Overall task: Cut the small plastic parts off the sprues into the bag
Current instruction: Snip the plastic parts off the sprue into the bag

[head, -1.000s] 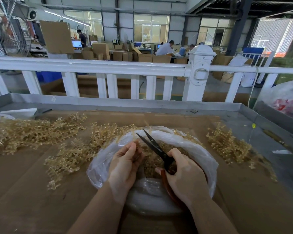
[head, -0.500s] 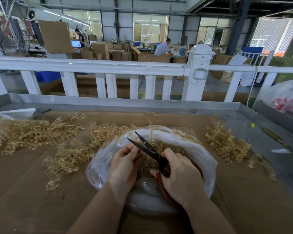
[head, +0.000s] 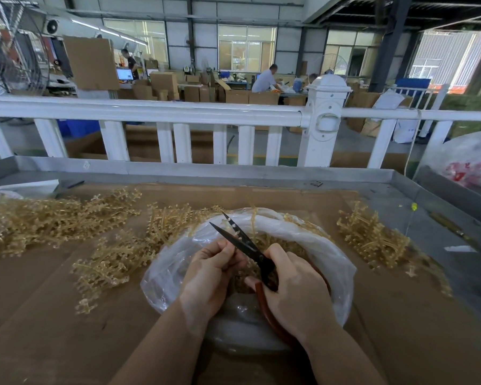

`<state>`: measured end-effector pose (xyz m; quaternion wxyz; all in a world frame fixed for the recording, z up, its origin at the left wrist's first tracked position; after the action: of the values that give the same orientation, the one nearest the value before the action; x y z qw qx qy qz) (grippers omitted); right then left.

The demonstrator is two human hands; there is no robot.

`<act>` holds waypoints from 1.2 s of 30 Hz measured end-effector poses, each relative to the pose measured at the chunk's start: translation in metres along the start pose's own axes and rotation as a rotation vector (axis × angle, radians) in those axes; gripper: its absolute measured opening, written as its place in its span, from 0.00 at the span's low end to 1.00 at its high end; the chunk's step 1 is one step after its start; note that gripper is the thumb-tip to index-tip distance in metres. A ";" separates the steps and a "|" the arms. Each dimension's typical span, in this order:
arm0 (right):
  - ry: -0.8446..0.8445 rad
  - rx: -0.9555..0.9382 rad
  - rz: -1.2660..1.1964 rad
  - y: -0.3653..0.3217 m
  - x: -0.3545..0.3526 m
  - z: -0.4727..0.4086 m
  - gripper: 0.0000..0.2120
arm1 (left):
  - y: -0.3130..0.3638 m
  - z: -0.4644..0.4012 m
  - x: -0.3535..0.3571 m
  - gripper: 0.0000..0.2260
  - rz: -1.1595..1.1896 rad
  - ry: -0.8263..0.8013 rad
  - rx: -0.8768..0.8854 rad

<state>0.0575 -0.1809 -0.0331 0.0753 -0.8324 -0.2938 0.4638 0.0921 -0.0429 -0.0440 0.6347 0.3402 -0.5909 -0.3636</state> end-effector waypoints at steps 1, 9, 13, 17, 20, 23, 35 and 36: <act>0.003 -0.001 0.005 0.000 0.000 0.000 0.18 | 0.000 0.000 0.000 0.09 0.001 -0.005 -0.005; 0.016 -0.006 0.006 -0.002 0.001 0.001 0.19 | 0.000 0.001 0.003 0.09 -0.001 -0.031 -0.012; 0.011 -0.017 -0.022 -0.004 0.001 0.001 0.19 | 0.001 0.002 0.003 0.10 0.014 -0.056 -0.024; -0.009 -0.026 -0.046 -0.004 0.001 0.000 0.19 | 0.002 0.002 0.004 0.09 0.021 -0.077 -0.027; -0.009 -0.027 -0.051 -0.004 0.000 0.000 0.19 | 0.001 0.002 0.005 0.07 0.027 -0.074 -0.036; -0.011 -0.020 -0.060 -0.003 0.001 -0.001 0.20 | 0.001 0.002 0.004 0.07 0.048 -0.050 -0.052; 0.009 -0.036 -0.048 -0.002 0.000 0.002 0.18 | 0.006 0.000 -0.002 0.12 0.095 0.038 -0.014; 0.007 -0.037 -0.049 -0.002 0.001 0.002 0.18 | 0.006 0.001 -0.001 0.12 0.093 0.048 -0.021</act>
<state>0.0557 -0.1793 -0.0338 0.0723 -0.8279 -0.3223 0.4533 0.0918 -0.0385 -0.0393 0.6685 0.3143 -0.5866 -0.3319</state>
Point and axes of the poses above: each hand's wrist, its own z-axis away from the middle knuckle, its own x-axis out of the palm, y = z × x, the point moved 3 cm from there along -z, towards the middle knuckle, and after that the axes turned 5 degrees about -z, right-handed, at the moved point
